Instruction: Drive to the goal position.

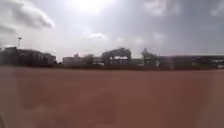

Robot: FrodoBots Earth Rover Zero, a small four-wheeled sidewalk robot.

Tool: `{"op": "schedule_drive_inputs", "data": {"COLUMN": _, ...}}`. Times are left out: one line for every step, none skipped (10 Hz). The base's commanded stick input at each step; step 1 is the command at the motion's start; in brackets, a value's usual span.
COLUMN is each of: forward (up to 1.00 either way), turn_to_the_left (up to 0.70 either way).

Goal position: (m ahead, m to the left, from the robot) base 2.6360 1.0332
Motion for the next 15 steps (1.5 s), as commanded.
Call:
{"op": "schedule_drive_inputs", "data": {"forward": 0.70, "turn_to_the_left": 0.00}}
{"op": "schedule_drive_inputs", "data": {"forward": 0.70, "turn_to_the_left": 0.00}}
{"op": "schedule_drive_inputs", "data": {"forward": 0.70, "turn_to_the_left": 0.00}}
{"op": "schedule_drive_inputs", "data": {"forward": 0.70, "turn_to_the_left": 0.00}}
{"op": "schedule_drive_inputs", "data": {"forward": 0.70, "turn_to_the_left": 0.00}}
{"op": "schedule_drive_inputs", "data": {"forward": 0.70, "turn_to_the_left": 0.00}}
{"op": "schedule_drive_inputs", "data": {"forward": 0.70, "turn_to_the_left": 0.00}}
{"op": "schedule_drive_inputs", "data": {"forward": 0.70, "turn_to_the_left": 0.00}}
{"op": "schedule_drive_inputs", "data": {"forward": 0.70, "turn_to_the_left": 0.00}}
{"op": "schedule_drive_inputs", "data": {"forward": 0.70, "turn_to_the_left": 0.00}}
{"op": "schedule_drive_inputs", "data": {"forward": 0.70, "turn_to_the_left": 0.00}}
{"op": "schedule_drive_inputs", "data": {"forward": 0.70, "turn_to_the_left": 0.00}}
{"op": "schedule_drive_inputs", "data": {"forward": 0.70, "turn_to_the_left": 0.00}}
{"op": "schedule_drive_inputs", "data": {"forward": 0.70, "turn_to_the_left": 0.00}}
{"op": "schedule_drive_inputs", "data": {"forward": 0.70, "turn_to_the_left": 0.00}}
